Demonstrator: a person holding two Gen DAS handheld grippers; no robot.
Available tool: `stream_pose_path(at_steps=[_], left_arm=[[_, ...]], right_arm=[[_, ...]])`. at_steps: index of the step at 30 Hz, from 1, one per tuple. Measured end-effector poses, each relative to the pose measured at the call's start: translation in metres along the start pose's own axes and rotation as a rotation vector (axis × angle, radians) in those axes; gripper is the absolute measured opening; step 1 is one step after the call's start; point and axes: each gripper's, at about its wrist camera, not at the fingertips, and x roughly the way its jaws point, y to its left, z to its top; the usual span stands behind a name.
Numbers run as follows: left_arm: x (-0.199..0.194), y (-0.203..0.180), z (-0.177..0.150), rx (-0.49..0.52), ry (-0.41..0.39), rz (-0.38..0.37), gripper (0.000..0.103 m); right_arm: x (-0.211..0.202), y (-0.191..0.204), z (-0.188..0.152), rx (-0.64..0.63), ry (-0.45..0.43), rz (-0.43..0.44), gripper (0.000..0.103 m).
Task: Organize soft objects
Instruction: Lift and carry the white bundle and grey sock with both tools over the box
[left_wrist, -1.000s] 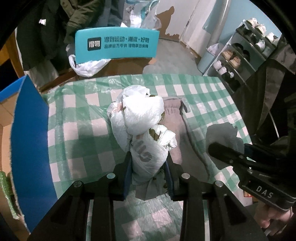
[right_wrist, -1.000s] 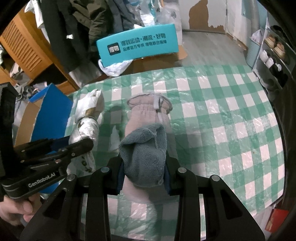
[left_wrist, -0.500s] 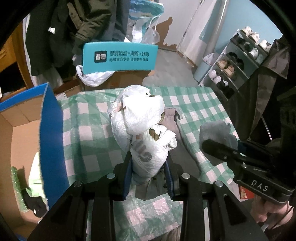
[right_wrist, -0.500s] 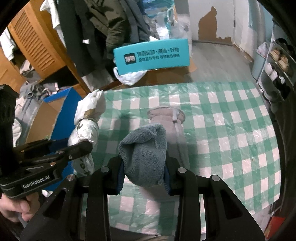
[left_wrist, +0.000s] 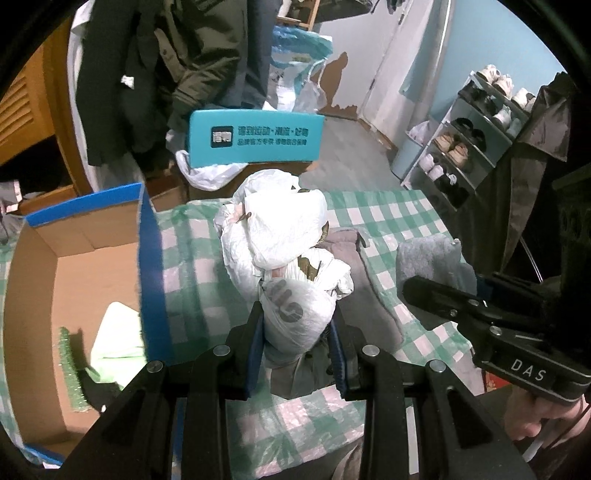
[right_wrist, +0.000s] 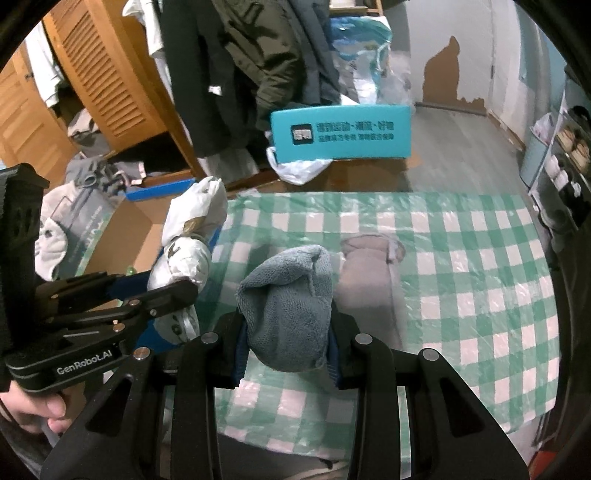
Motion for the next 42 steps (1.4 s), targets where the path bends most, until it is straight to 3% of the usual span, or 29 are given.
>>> stream_pose_path(at_steps=[20,42], left_arm=[[-0.045,0.045,-0.007,-0.043,-0.071,0.068,0.032],[-0.075,0.126,-0.021,-0.181,-0.11,0.122,0.032]], right_arm=[[0.007,0.058,0.019,-0.08,-0.014,0.068,0.033],[0.046,0.139,0.04,-0.182,0.031,0.131,0.033]])
